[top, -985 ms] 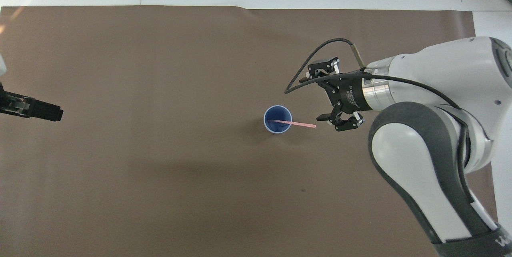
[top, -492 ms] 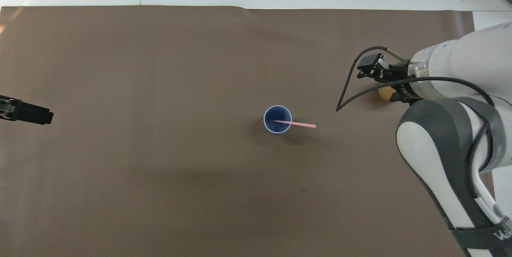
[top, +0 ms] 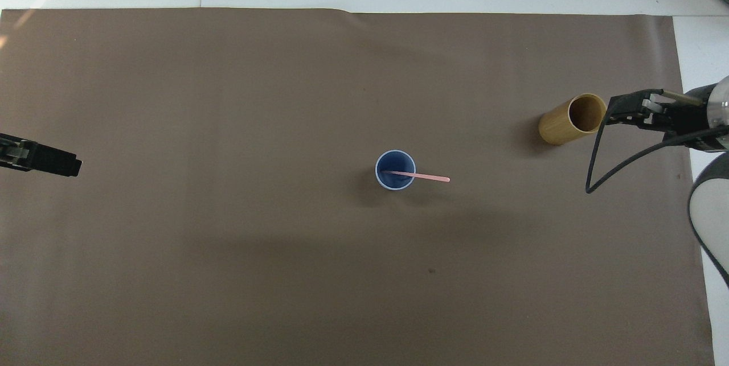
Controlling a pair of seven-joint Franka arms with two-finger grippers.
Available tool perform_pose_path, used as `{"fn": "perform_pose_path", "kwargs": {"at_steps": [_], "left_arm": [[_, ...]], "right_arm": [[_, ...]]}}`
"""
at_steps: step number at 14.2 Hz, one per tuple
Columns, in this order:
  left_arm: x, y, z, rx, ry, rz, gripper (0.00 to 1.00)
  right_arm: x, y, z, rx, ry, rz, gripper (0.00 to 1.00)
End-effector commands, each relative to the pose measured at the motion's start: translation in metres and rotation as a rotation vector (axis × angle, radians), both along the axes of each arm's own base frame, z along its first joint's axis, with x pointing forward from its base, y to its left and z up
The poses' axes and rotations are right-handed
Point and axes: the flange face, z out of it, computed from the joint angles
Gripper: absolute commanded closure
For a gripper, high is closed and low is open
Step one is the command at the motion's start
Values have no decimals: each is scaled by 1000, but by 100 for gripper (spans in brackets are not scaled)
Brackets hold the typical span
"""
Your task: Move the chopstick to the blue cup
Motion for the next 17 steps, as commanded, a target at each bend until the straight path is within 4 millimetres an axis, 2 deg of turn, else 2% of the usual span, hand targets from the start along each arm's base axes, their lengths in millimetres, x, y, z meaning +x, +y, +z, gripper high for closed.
{"fn": "perform_pose_path", "kwargs": {"at_steps": [1, 2, 3, 5, 6, 10, 11, 13, 17], "left_arm": [[-6, 2, -9, -11, 12, 8, 0], [-7, 1, -6, -10, 11, 13, 0], [-5, 1, -4, -10, 2, 14, 0], [-5, 3, -3, -10, 5, 16, 0], [-5, 3, -3, -10, 4, 16, 0], [-5, 2, -3, -10, 4, 14, 0], [-5, 3, -3, -10, 4, 16, 0], [-5, 3, -3, -10, 4, 16, 0], [-5, 3, -6, -10, 11, 16, 0]], "right_arm": [[-3, -11, 29, -35, 5, 55, 0], [-3, -19, 35, -38, -2, 68, 0], [-6, -39, 36, -39, 13, 72, 0], [-4, -39, 48, -41, 19, 96, 0], [-3, -38, 46, -36, 37, 99, 0], [6, -18, 54, -49, 82, 183, 0], [4, -15, 58, -37, 74, 197, 0], [-5, 9, 50, -26, 134, 240, 0], [-19, 9, 42, -18, 158, 233, 0]]}}
